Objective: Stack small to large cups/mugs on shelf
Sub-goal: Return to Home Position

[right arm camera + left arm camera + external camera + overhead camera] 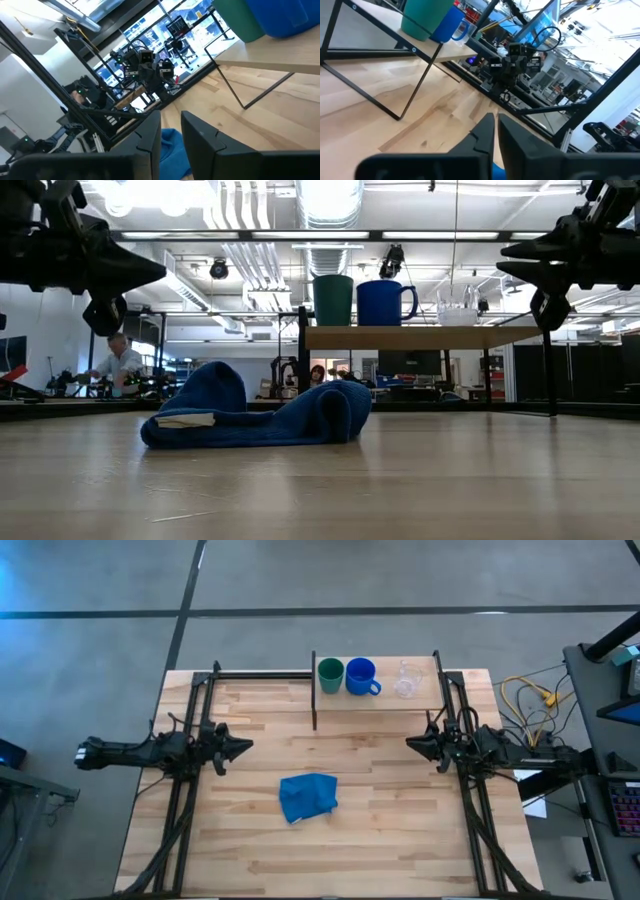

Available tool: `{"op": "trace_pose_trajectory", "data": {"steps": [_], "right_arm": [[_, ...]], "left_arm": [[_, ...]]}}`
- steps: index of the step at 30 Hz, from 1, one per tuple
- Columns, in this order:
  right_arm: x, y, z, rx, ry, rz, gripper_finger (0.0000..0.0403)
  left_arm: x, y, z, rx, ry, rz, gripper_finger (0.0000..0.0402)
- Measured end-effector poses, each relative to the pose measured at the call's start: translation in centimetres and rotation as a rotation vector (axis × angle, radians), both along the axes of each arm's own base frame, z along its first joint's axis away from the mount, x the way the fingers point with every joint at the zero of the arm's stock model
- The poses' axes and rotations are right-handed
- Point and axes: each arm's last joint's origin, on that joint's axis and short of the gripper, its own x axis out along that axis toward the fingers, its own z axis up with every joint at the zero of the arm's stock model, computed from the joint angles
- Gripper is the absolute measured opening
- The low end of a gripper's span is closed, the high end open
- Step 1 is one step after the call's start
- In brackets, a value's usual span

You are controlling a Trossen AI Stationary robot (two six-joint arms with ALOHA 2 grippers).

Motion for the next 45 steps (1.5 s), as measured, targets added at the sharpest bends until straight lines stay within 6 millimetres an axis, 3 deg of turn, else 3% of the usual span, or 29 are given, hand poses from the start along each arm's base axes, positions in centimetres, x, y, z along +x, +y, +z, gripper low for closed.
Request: {"op": "trace_pose_trajectory", "data": {"steps": [7,45], "right_arm": [[0.0,0.0,-0.01,0.0,0.001,0.0,0.0064],[0.0,0.0,0.0,-0.008,0.002,-0.001,0.0063]], "left_arm": [[0.02,0.0,-0.1,0.0,0.004,0.0,0.0028],[0.06,0.0,-0.17,0.0,0.01,0.0,0.0029]]}}
